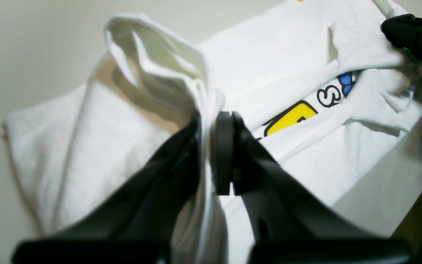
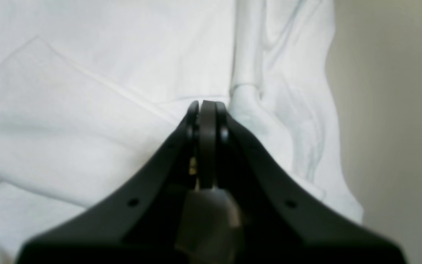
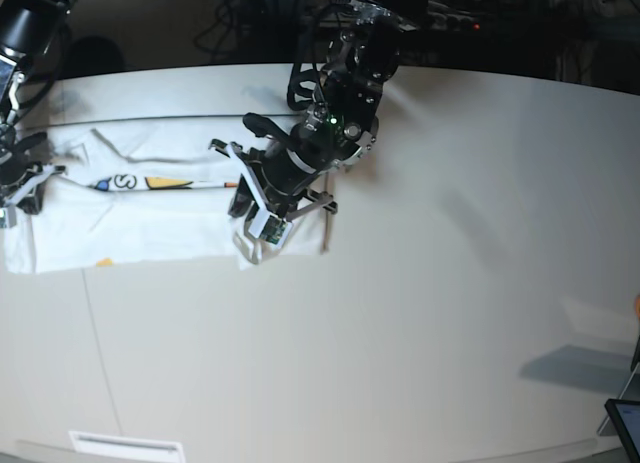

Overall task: Fold the T-shirt properly
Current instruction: 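Fold the gripped strip end over toward the right gripper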

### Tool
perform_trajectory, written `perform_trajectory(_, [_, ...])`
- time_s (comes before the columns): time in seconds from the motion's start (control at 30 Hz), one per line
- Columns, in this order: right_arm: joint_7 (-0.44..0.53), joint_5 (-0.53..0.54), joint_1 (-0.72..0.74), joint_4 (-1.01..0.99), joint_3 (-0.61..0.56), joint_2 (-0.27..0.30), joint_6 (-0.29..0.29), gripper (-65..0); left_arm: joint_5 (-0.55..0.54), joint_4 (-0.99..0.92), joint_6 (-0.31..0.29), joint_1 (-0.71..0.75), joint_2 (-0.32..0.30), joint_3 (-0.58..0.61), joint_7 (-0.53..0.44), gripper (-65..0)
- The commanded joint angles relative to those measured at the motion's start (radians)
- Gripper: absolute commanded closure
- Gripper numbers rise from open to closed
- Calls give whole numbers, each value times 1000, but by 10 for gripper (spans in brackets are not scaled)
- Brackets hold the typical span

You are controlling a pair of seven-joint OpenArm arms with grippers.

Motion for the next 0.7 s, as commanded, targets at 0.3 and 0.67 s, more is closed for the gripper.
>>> perform_trajectory(0.3, [-93, -52, -11, -12, -1, 11, 1, -3, -137, -102, 1, -144, 13, 106, -31, 0])
perform_trajectory(0.67, [-93, -52, -11, -12, -1, 11, 1, -3, -249, -234, 50, -261, 13, 184, -34, 0])
